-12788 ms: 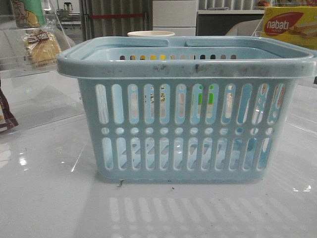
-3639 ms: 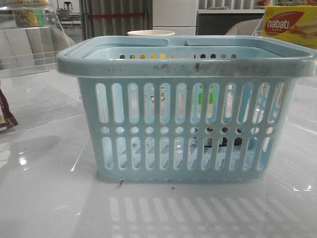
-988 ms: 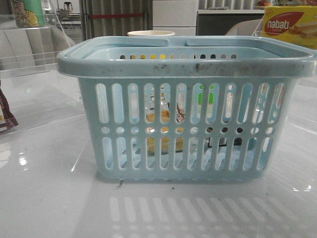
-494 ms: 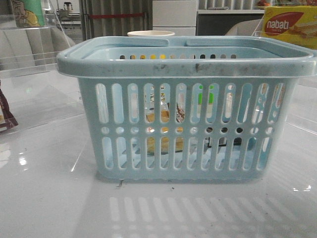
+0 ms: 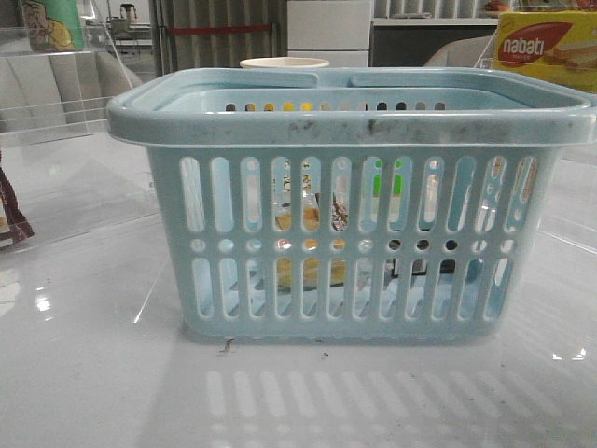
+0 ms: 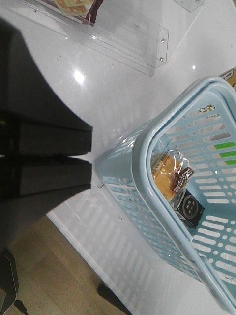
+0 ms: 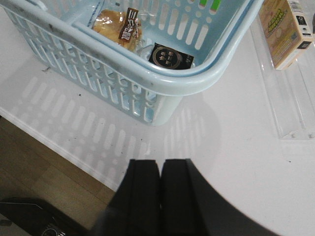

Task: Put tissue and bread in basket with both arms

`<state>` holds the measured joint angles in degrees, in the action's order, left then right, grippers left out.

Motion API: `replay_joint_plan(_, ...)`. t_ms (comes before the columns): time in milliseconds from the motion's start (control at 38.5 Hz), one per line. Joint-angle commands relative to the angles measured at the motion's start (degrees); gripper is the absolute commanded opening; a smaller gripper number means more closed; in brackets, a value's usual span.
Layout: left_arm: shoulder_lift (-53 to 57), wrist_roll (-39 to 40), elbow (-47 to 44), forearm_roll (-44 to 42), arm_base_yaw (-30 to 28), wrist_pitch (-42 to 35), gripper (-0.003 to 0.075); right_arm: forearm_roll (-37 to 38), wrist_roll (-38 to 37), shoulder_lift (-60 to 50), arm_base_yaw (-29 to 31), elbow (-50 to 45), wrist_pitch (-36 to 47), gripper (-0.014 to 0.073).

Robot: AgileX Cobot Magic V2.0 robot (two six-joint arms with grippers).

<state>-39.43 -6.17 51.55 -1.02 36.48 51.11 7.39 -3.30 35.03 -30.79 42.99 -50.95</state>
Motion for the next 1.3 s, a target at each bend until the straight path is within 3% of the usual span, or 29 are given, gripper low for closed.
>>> replay_joint_plan(0, 0.0, 0.6, 1.5, 0.1, 0.4, -4.4, 0.0092, 1.0, 0.2, -0.2, 0.0, 1.5, 3.5, 0.0054)
replay_joint_plan(754, 0.1, 0.6, 1.3, 0.1, 0.0, -4.2, 0.0091, 1.2, 0.2, -0.2, 0.0, 1.5, 3.4, 0.0054)
replay_joint_plan(988, 3.3, 0.6, -0.7, 0.1, -9.9, -7.1, 0.0092, 1.2, 0.2, -0.2, 0.0, 1.5, 3.3, 0.0054)
replay_joint_plan(1274, 13.3, 0.6, -15.6, 0.6, -23.5, -25.4, 0.0092, 1.2, 0.2, -0.2, 0.0, 1.5, 3.3, 0.0054)
